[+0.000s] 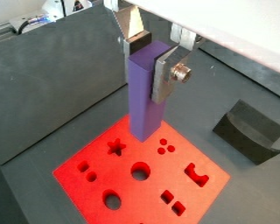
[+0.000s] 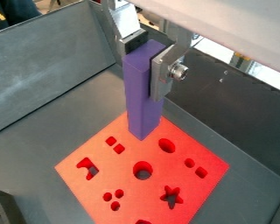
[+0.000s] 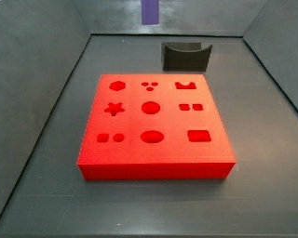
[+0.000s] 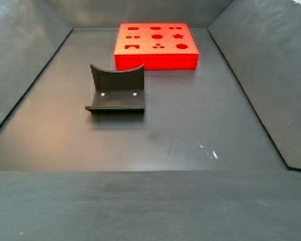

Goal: Insert the rectangle object.

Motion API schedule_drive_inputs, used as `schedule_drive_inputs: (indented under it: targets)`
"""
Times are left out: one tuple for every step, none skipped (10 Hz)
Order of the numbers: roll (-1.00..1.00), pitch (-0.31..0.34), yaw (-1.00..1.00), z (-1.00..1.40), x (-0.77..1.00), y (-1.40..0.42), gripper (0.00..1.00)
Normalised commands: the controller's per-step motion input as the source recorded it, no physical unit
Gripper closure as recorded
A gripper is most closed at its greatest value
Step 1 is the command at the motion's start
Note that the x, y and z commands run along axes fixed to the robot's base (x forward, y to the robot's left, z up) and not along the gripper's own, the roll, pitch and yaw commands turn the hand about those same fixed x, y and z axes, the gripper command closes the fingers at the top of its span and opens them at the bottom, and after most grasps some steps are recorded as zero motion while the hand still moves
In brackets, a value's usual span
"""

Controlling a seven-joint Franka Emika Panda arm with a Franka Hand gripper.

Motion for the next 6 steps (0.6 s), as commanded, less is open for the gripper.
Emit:
schedule_drive_inputs:
  targets:
    - [0.02, 0.000, -0.05, -0.31, 0.18, -0.22, 1.00]
    - [0.10, 0.123, -0.43, -0.37, 0.33, -0.27, 1.00]
    - [0.08, 0.051, -0.47, -0.62, 0.36, -0.39, 1.00]
    - [0.03, 0.000, -0.48, -0.79, 0.49, -0.34, 1.00]
    - [0.03, 0.000, -0.56, -0.77, 0.39, -0.33, 1.00]
    - [0.04, 0.000, -0.61, -0.73, 0.35, -0.32, 1.00]
